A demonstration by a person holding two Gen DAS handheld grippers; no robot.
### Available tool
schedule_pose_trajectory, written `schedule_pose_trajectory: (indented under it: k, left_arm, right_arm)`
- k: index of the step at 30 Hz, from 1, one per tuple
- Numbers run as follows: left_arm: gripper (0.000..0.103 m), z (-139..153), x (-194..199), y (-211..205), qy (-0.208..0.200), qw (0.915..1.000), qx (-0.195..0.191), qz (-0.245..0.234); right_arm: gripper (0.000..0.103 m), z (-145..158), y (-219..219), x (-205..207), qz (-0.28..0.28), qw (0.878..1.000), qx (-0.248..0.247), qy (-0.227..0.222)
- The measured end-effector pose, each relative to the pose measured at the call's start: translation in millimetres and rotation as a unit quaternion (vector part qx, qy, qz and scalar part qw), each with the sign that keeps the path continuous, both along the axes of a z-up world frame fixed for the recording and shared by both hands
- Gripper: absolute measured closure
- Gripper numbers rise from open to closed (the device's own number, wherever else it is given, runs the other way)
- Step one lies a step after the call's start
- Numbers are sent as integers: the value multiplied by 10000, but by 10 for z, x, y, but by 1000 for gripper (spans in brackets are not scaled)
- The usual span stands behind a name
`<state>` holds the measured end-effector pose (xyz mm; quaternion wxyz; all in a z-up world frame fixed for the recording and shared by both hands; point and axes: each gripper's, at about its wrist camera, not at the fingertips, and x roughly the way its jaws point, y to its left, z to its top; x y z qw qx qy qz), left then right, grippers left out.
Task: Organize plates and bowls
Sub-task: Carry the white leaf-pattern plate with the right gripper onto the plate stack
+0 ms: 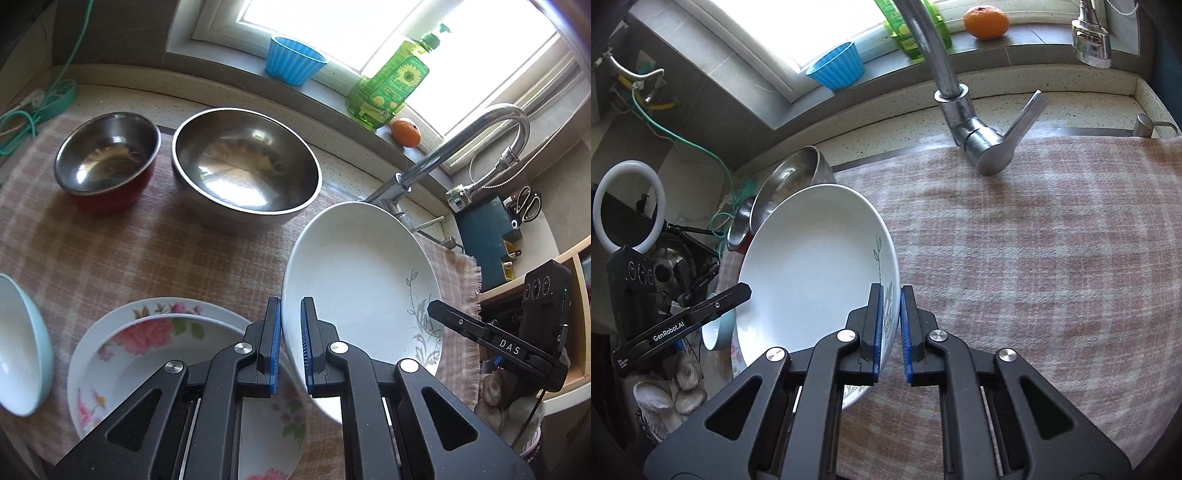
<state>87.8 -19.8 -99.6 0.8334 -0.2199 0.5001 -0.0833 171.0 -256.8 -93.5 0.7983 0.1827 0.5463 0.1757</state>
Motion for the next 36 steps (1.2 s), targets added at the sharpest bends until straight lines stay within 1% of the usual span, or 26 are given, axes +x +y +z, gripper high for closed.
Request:
schedule_pose_trajectory:
  k: [4, 11, 21, 27, 36]
  left_arm:
    - [94, 61, -175, 190, -38, 9999, 48, 141]
    - [94, 70, -453, 523, 10, 9991, 65, 414]
    - [94, -112, -816, 868, 228, 9969, 84, 743]
    - [94, -227, -939, 1016, 366, 9954, 99, 877]
    - [94, -370, -986, 1055, 504, 9951, 155, 840]
  right_arm:
    - [94, 54, 250, -89, 200, 9998, 54, -7]
    - [94, 52, 678, -268, 601, 9982, 44, 70]
    - [94, -47, 1138, -521, 1082, 9938, -68, 248]
    - [94, -146, 1347, -604, 1284, 9909, -215, 337]
    - [94, -225, 1457, -638, 1325, 9896, -433, 347]
